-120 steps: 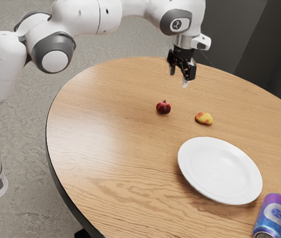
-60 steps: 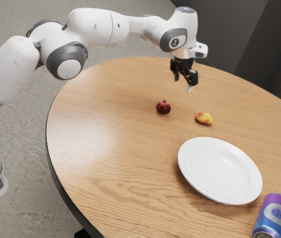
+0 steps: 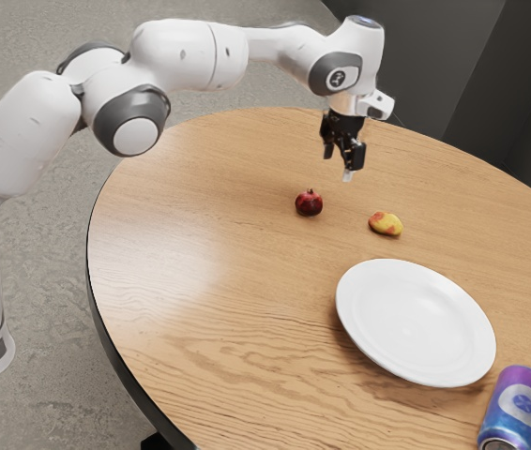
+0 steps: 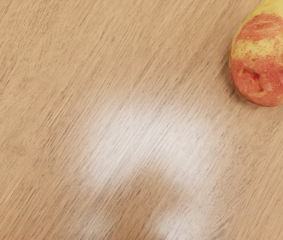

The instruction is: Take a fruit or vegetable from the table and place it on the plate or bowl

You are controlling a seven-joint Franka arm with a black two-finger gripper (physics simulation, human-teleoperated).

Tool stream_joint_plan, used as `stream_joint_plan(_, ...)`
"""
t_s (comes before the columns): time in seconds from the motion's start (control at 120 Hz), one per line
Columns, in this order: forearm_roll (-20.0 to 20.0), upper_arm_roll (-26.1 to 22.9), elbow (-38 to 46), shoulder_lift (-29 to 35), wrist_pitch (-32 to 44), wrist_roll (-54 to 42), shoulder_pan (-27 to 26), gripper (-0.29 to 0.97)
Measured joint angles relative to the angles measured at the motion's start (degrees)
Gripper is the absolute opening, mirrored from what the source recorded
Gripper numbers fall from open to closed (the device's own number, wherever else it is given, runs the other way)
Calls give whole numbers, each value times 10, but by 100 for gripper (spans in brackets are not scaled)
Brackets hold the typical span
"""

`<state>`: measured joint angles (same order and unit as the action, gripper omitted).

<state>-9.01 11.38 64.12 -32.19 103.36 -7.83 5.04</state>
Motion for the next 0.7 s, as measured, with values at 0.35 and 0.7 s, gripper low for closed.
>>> stream_joint_plan(0.35, -43, 3, 18, -26, 22, -57, 3, 68)
stream_joint_plan(0.7, -26, 4, 25, -25, -6, -97, 4, 68)
